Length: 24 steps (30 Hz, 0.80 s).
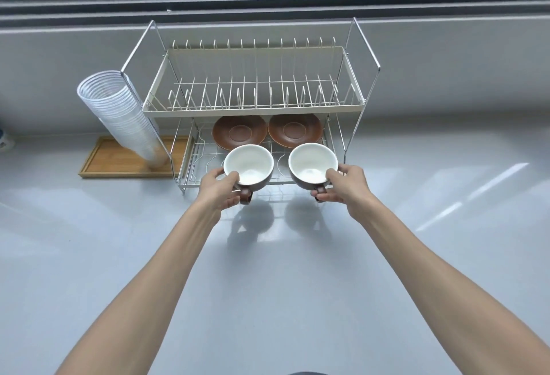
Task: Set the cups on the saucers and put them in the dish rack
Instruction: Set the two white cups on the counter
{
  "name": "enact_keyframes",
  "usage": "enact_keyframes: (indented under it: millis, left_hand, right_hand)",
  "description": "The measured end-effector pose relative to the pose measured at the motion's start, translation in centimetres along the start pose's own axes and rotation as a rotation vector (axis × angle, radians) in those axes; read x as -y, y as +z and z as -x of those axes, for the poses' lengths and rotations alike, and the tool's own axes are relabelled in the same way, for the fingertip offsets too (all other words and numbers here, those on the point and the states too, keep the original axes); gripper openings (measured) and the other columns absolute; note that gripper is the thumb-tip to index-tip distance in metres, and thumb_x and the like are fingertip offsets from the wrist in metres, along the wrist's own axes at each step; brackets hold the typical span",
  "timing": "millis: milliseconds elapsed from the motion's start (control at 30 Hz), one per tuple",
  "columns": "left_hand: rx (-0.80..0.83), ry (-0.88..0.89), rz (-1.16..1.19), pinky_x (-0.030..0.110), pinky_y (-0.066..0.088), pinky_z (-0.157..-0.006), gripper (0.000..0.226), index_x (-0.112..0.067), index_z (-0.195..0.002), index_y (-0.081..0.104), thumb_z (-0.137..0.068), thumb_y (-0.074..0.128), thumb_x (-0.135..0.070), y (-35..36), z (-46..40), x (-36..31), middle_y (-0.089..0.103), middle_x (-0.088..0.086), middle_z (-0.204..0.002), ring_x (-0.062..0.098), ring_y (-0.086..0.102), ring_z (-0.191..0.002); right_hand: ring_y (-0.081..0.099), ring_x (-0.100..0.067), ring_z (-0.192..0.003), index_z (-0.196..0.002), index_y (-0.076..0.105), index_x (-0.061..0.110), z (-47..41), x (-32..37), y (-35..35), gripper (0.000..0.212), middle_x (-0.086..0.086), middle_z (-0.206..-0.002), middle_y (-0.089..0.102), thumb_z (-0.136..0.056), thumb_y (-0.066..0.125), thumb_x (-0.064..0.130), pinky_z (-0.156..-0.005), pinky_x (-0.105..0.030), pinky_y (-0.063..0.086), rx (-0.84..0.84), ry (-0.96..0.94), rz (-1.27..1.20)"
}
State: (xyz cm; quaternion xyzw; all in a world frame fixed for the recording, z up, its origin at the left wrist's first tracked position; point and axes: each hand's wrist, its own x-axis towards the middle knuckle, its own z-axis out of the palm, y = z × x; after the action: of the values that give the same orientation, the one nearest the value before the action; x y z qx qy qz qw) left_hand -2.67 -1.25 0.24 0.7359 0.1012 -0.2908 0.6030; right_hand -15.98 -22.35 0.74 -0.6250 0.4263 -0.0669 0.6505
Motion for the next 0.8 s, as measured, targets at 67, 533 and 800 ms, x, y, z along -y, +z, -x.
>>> enact_keyframes:
  millis: [67, 533, 800]
  left_hand:
    - [0.008, -0.007, -0.013, 0.021, 0.050, -0.045, 0.050, -0.011, -0.139, 0.048, -0.089, 0.052, -0.006, 0.0, 1.1, 0.8, 0.065, 0.014, -0.099, 0.016, 0.067, -0.051]
    - [0.264, -0.030, -0.180, 0.022, 0.046, -0.047, 0.049, -0.011, -0.138, 0.047, -0.090, 0.050, -0.003, 7.2, 7.5, 5.8, 0.064, 0.010, -0.074, 0.014, 0.063, -0.040]
    - [0.386, -0.020, -0.230, 0.018, 0.041, -0.039, 0.048, -0.012, -0.139, 0.046, -0.092, 0.049, -0.002, 14.8, 9.0, 7.2, 0.061, 0.008, -0.070, 0.017, 0.061, -0.042]
  right_hand:
    - [0.071, -0.036, -0.062, -0.118, 0.054, 0.001, 1.5, -0.6, -1.2, 0.033, -0.022, -0.075, 0.062, -0.088, 0.039, -0.002, -0.064, -0.041, 0.064, 0.010, 0.001, 0.024]
    - [0.067, -0.035, -0.058, -0.119, 0.059, -0.003, 9.2, -8.0, -11.3, 0.037, -0.022, -0.075, 0.059, -0.087, 0.038, -0.004, -0.067, -0.045, 0.062, -0.160, 0.085, -0.052]
    - [0.065, -0.032, -0.054, -0.125, 0.056, -0.002, 10.1, -11.5, -17.0, 0.040, -0.020, -0.071, 0.065, -0.088, 0.040, -0.002, -0.065, -0.039, 0.059, -0.388, 0.127, -0.185]
